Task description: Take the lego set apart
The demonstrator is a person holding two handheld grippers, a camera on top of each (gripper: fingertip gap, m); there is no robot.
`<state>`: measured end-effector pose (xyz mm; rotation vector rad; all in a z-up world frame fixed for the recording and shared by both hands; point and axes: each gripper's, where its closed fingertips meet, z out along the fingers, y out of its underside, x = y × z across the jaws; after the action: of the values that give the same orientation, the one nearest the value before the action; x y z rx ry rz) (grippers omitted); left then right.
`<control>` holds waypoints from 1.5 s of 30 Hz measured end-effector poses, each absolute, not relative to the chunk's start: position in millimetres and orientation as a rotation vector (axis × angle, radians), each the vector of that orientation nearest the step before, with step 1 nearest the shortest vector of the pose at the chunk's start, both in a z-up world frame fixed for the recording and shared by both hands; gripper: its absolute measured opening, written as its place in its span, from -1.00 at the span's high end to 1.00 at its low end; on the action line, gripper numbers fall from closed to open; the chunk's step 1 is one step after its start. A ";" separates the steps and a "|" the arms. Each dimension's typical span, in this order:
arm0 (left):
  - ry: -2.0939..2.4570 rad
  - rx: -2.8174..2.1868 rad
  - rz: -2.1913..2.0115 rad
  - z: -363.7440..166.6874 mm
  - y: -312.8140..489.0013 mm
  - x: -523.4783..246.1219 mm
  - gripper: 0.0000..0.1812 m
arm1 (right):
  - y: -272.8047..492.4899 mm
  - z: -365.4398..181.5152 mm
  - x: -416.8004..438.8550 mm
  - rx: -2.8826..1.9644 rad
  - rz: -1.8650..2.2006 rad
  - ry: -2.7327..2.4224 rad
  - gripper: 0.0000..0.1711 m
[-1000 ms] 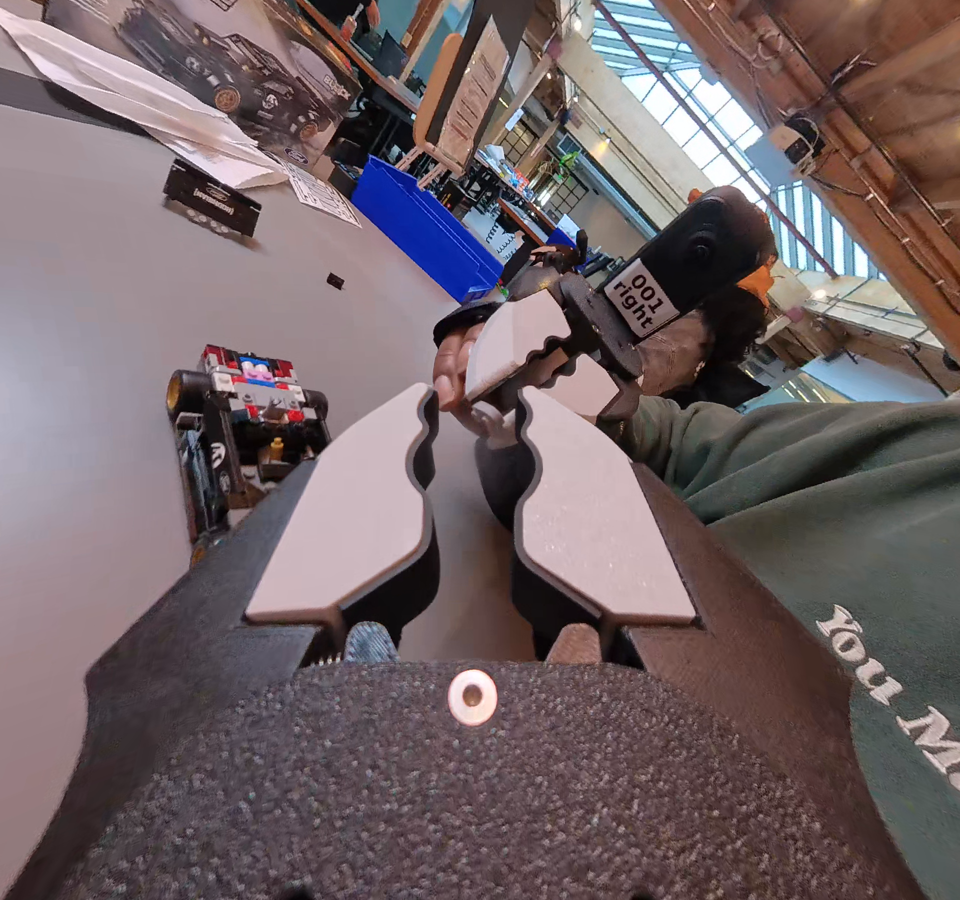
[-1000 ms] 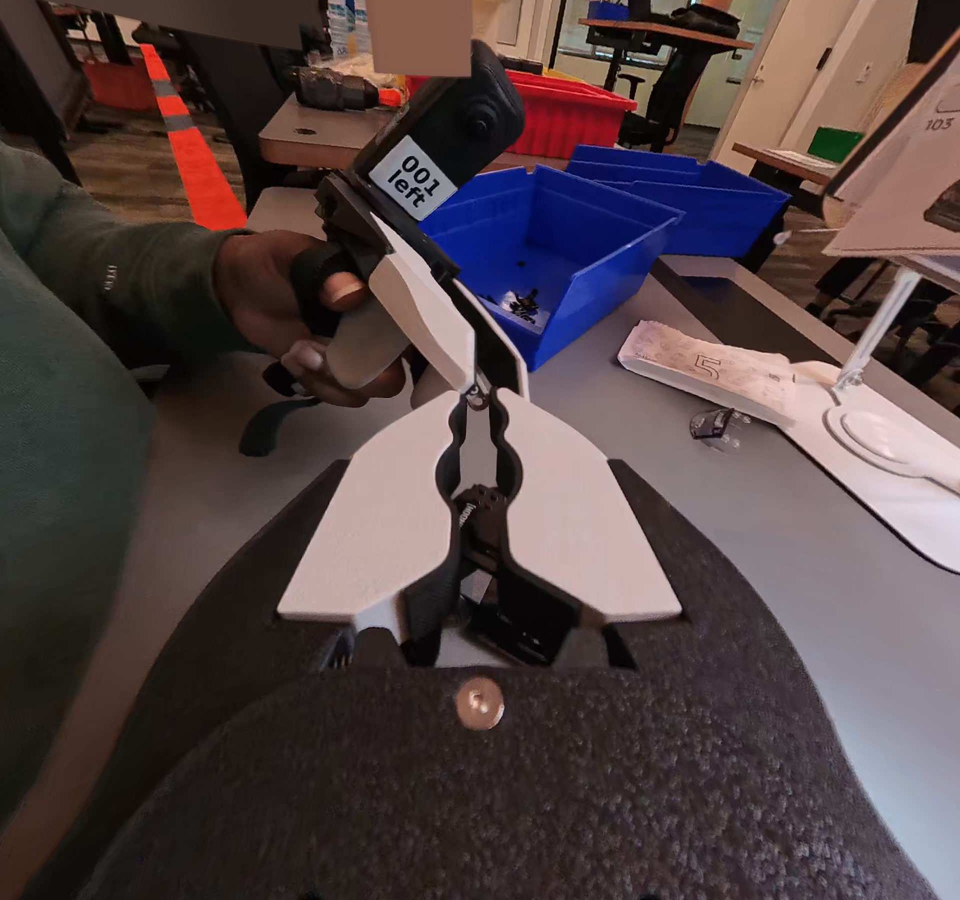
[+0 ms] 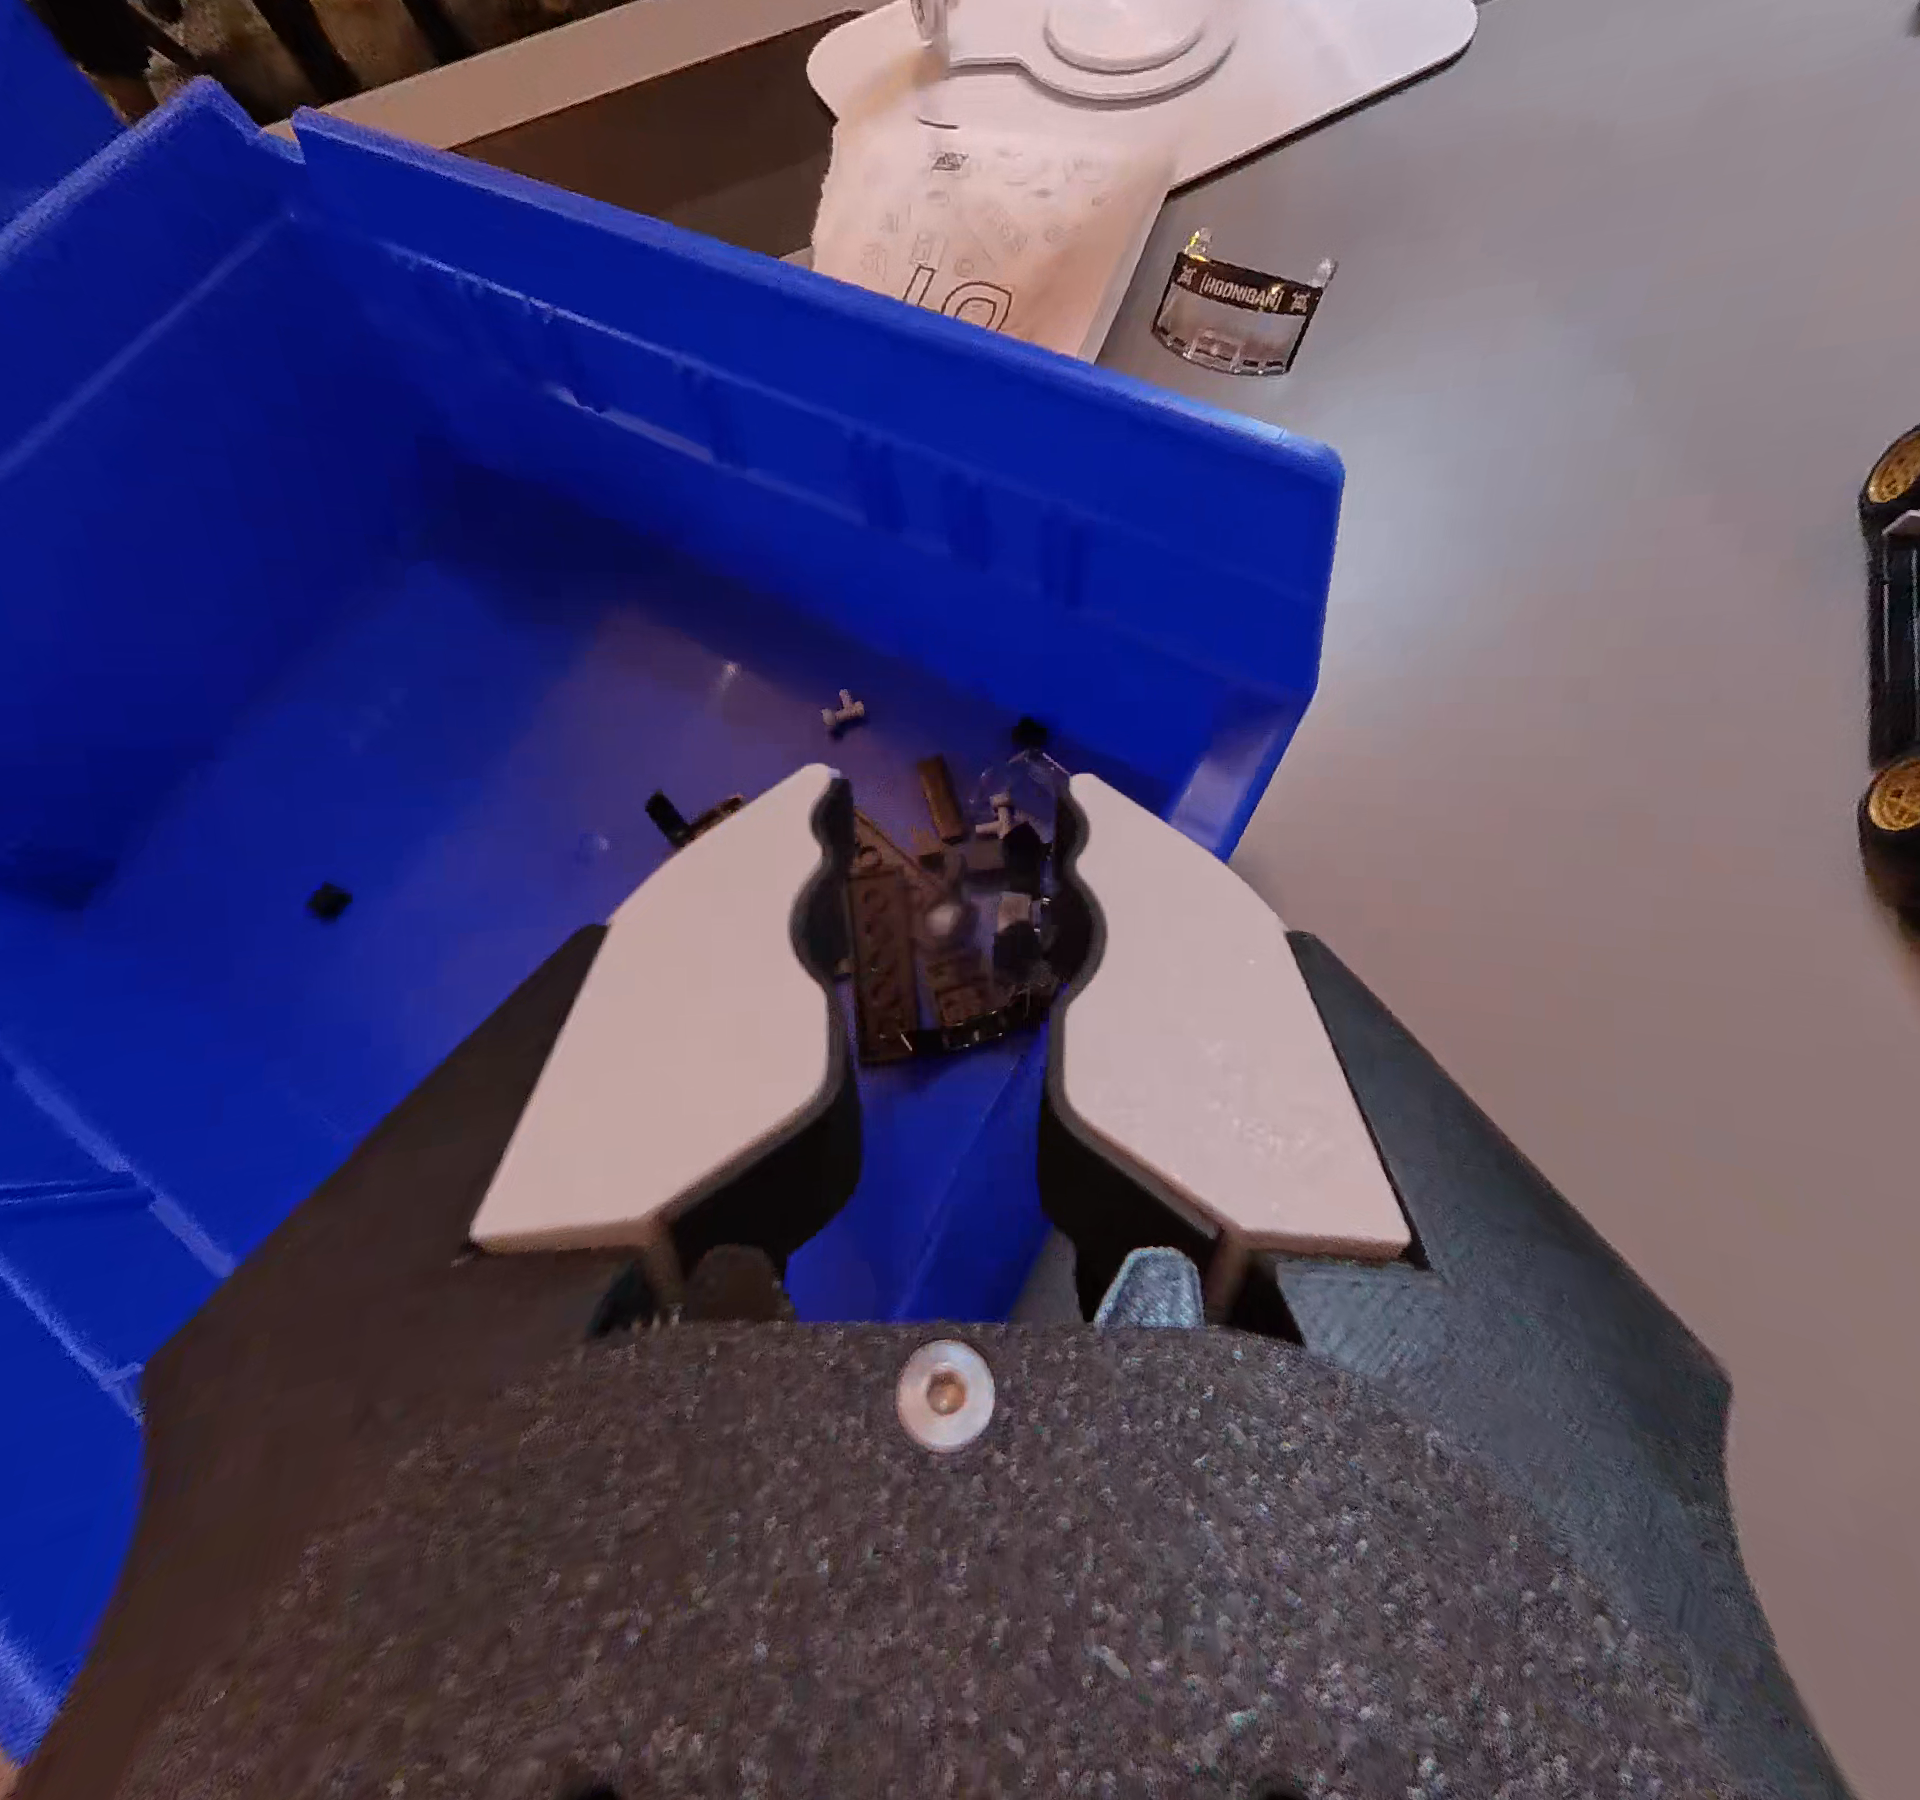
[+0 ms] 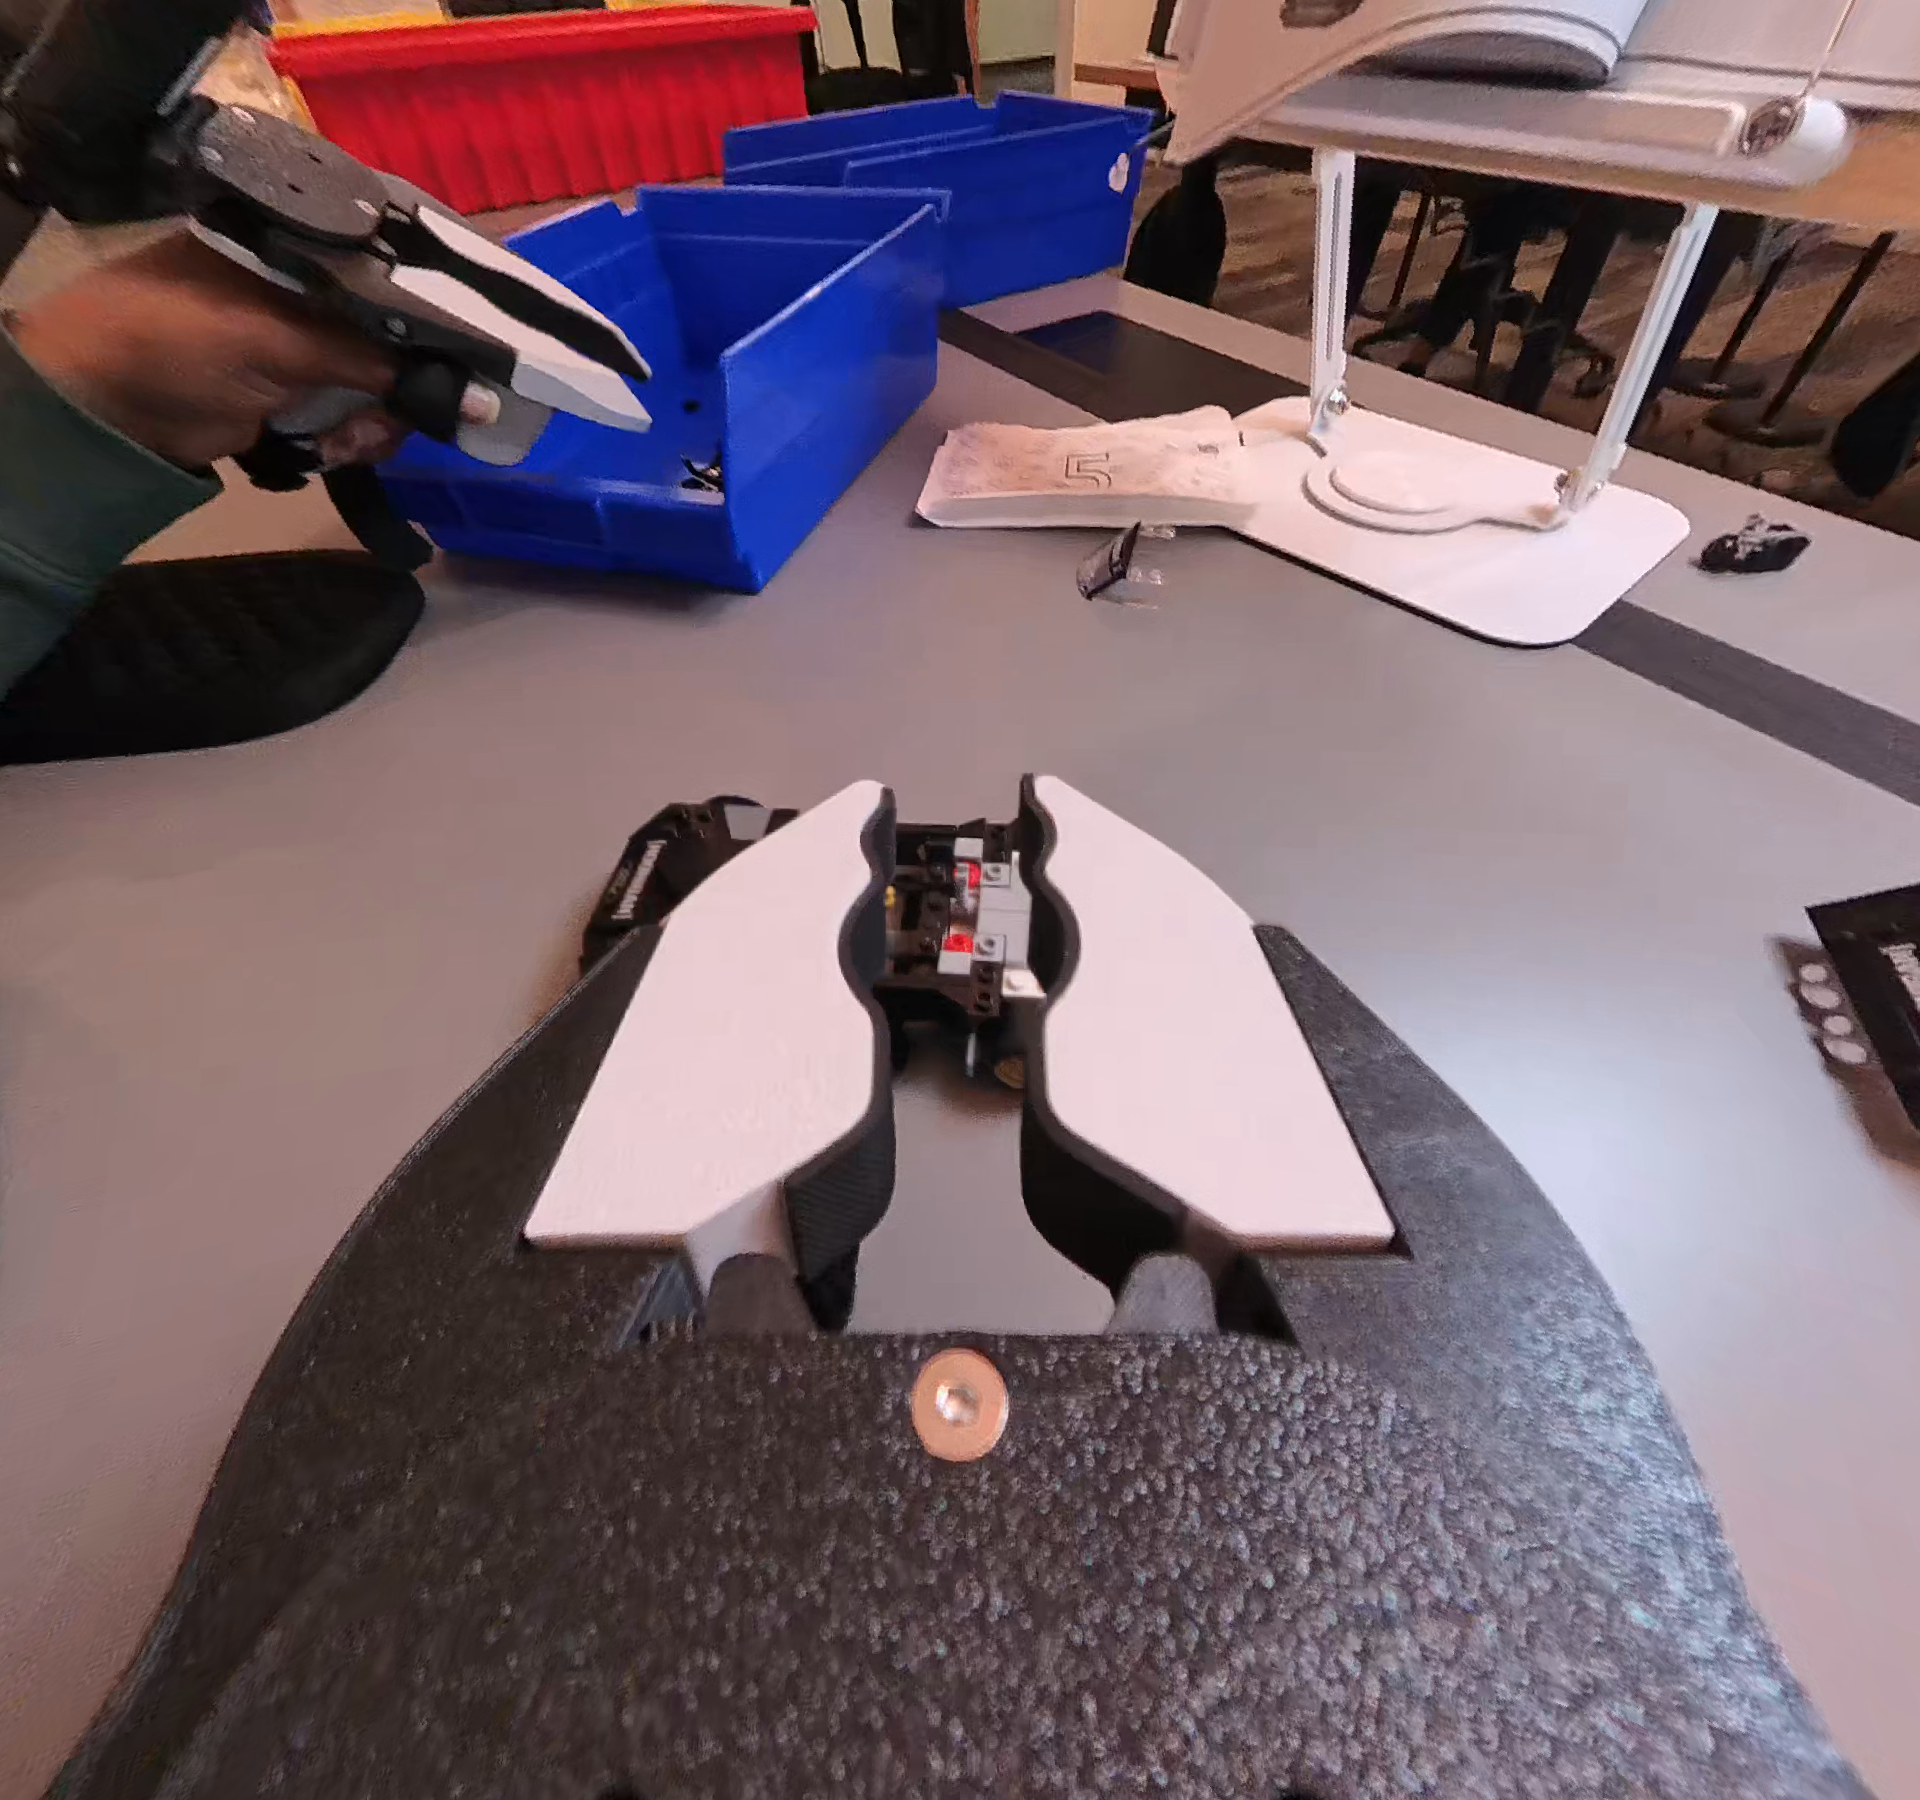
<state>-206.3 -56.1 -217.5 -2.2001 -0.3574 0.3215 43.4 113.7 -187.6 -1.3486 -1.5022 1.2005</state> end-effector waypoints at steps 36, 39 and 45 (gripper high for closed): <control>0.465 -2.184 -0.360 -273.6 43.7 37.4 0.04 | 90.4 -254.9 5.8 -1.571 0.639 -1.937 0.83; 0.464 -2.181 -0.367 -273.2 43.2 38.0 0.04 | 89.3 -258.8 3.4 -1.579 0.615 -1.946 0.84; 0.457 -2.182 -0.372 -273.1 43.3 37.8 0.05 | 92.2 -259.5 1.6 -1.550 0.528 -1.966 0.89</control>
<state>37.8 43.3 -273.1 -2.1816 0.4571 -0.3722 1.6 92.2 -259.5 -1.5497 -1.9664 0.5279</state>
